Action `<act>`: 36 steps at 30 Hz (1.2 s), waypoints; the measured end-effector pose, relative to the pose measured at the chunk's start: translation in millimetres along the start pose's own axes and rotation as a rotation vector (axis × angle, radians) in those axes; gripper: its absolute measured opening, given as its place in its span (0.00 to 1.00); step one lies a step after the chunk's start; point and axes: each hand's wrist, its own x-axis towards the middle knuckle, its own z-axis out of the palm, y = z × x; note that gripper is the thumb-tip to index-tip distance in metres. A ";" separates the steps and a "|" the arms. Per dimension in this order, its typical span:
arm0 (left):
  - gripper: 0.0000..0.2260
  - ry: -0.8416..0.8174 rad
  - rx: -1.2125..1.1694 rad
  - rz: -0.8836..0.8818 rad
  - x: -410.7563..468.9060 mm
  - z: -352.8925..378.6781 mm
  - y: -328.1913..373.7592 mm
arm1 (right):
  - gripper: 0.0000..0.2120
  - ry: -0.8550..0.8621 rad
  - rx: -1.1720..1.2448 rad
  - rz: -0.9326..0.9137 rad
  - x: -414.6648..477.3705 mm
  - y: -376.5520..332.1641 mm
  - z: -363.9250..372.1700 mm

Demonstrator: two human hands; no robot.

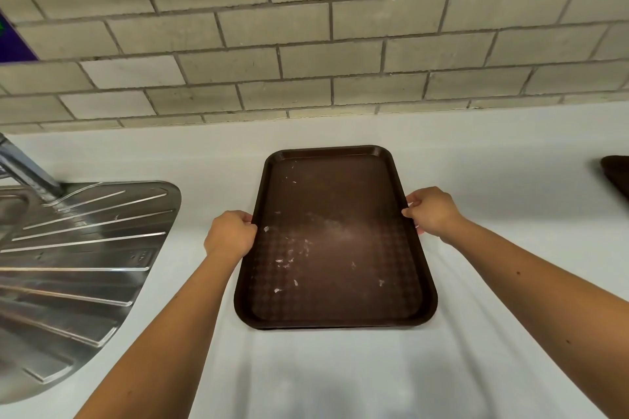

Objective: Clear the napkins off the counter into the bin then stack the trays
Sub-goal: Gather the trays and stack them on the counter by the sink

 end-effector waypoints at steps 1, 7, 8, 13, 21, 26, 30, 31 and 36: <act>0.14 0.002 0.010 -0.003 0.1 -0.1 -0.5 | 0.17 -0.002 -0.011 0.000 0.3 -0.4 1.5; 0.13 0.006 0.050 -0.006 -1.7 0.0 -0.9 | 0.17 -0.004 -0.049 -0.008 2.7 -0.9 2.0; 0.14 0.007 0.056 -0.011 -2.0 -0.2 -0.9 | 0.17 -0.003 -0.057 -0.009 2.9 -0.7 2.1; 0.13 0.001 0.073 -0.028 -2.0 -0.4 1.4 | 0.17 0.001 -0.077 0.003 2.8 0.4 2.4; 0.13 0.011 0.141 -0.044 -7.7 0.0 8.8 | 0.18 0.041 -0.150 -0.001 -4.6 1.0 2.0; 0.14 0.161 0.186 0.042 -16.4 -2.9 23.7 | 0.13 0.053 -0.102 -0.011 -15.2 6.3 -10.0; 0.10 0.196 0.139 0.171 -23.5 -5.5 59.6 | 0.10 0.115 -0.012 -0.060 -28.2 12.7 -30.0; 0.09 0.180 0.115 0.199 -26.8 -4.9 72.6 | 0.09 0.134 0.017 -0.067 -32.7 16.2 -37.7; 0.06 0.066 0.016 0.330 -49.3 8.1 134.7 | 0.06 0.206 0.102 -0.070 -52.5 39.4 -75.8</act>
